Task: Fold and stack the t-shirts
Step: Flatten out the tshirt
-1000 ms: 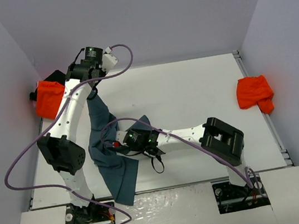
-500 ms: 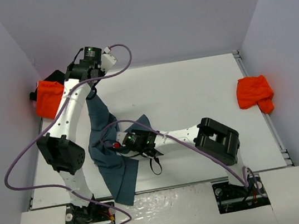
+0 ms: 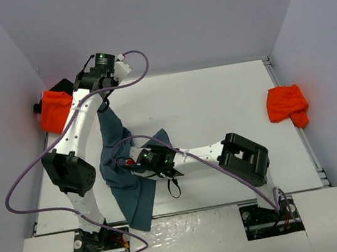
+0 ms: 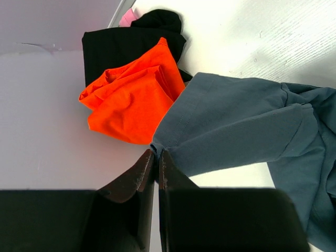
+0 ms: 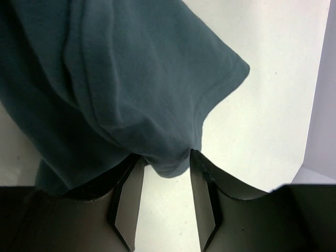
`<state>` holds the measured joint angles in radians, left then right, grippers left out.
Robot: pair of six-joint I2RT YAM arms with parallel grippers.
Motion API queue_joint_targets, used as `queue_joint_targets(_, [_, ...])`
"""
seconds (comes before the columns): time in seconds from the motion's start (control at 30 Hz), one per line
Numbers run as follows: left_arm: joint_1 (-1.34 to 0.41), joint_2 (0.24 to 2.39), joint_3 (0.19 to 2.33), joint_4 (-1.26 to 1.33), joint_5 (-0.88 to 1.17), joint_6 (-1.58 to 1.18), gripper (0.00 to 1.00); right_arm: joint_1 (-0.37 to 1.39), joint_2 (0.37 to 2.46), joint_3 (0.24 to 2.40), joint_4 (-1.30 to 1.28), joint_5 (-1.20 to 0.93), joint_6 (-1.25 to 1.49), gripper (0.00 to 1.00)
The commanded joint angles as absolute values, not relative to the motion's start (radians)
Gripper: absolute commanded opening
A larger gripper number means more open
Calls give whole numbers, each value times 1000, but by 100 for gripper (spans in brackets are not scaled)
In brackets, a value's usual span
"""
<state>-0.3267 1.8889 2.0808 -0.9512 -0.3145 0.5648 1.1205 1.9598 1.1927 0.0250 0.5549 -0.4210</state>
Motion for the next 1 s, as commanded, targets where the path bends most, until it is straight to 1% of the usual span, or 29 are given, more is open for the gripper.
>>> queue_joint_targets(0.0, [-316, 1830, 2089, -906, -333, 557, 0, 1133, 1967, 1198, 61, 591, -423, 38])
queue_joint_targets(0.17, [-316, 1830, 2088, -904, -333, 557, 0, 1136, 1993, 1199, 61, 598, -424, 38])
queue_joint_targets(0.3, [-314, 1827, 2085, -904, -333, 557, 0, 1137, 1999, 1196, 75, 601, -428, 36])
queue_joint_targets(0.37, [-313, 1818, 2069, -891, -330, 558, 0, 1137, 2007, 1193, 89, 638, -442, 9])
queue_joint_targets(0.43, [-313, 1817, 2061, -888, -331, 559, 0, 1137, 2012, 1191, 91, 649, -445, 0])
queue_joint_targets(0.73, [-310, 1783, 2063, -868, -345, 557, 0, 1135, 1966, 1172, 117, 695, -461, 0])
queue_joint_targets(0.97, [-310, 1732, 2043, -841, -368, 553, 0, 1120, 1884, 1150, 167, 765, -515, 0])
